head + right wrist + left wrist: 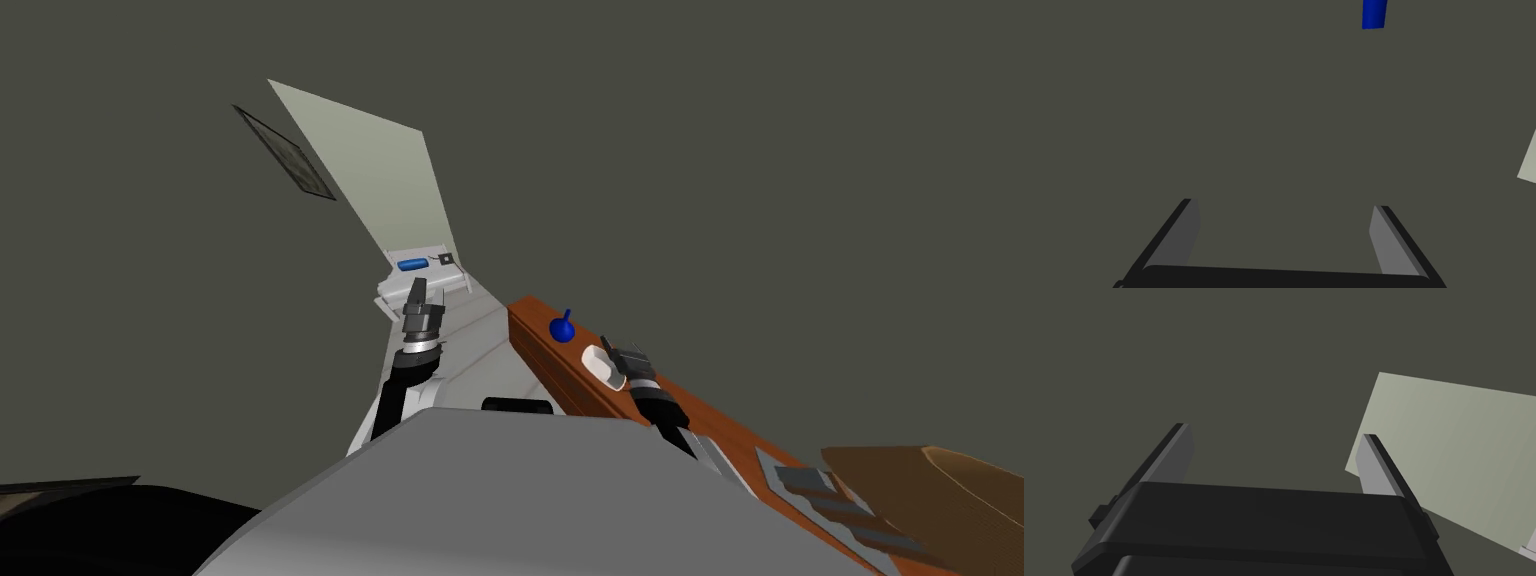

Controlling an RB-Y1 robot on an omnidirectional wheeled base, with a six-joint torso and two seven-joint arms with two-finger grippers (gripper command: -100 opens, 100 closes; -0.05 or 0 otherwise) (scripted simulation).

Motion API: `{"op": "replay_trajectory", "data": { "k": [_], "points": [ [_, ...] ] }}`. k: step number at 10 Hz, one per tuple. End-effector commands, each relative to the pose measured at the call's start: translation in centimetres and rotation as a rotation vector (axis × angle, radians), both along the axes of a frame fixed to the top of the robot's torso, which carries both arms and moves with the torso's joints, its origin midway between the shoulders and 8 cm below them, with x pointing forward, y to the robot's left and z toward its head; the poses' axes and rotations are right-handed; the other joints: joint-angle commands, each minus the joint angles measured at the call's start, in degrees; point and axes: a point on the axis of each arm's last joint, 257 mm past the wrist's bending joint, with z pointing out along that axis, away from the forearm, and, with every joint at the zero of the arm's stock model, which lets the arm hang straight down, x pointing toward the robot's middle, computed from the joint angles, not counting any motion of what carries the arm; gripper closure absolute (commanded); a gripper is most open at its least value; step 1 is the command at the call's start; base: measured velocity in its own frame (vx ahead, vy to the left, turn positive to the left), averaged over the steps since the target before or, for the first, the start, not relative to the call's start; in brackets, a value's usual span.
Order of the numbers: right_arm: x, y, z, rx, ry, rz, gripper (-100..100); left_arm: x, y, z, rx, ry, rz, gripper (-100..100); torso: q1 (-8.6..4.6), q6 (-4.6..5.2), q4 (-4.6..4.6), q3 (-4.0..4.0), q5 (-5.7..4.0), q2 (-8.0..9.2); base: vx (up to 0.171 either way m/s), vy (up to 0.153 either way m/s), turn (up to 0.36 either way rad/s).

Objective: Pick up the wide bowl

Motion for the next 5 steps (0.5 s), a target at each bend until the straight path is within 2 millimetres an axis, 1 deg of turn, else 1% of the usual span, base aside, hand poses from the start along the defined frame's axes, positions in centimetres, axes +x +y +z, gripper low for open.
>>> {"op": "replay_trajectory", "data": {
  "k": [1,2,3,4,5],
  "points": [
    [-0.2,-0.7,-1.0,-0.052,0.035,-0.017,-100,0.0,0.0,0.0,0.0,0.0,0.0,0,0.0,0.0,0.0,0.0,0.0,0.0,0.015,0.008,0.074],
    [-1.1,-2.3,-3.0,-0.112,0.095,-0.047,-100,0.0,0.0,0.0,0.0,0.0,0.0,0,-0.01,0.03,0.0,0.01,0.0,0.01,0.014,0.014,0.133],
    [-1.1,-2.3,-3.0,-0.129,0.099,-0.047,-100,0.0,0.0,0.0,0.0,0.0,0.0,0,0.01,0.01,0.0,0.01,0.0,0.02,0.013,0.009,0.084],
    [-2.1,-3.7,-4.8,-0.188,0.159,-0.074,-100,0.0,0.0,0.0,0.0,0.0,0.0,0,0.01,0.03,0.0,0.01,0.01,0.03,0.016,0.015,0.171],
    [-2.2,-3.8,-5.0,-0.203,0.165,-0.074,-100,0.0,0.0,0.0,0.0,0.0,0.0,0,0.02,0.01,0.01,0.02,0.01,0.03,0.014,0.01,0.079]
  ]
}}
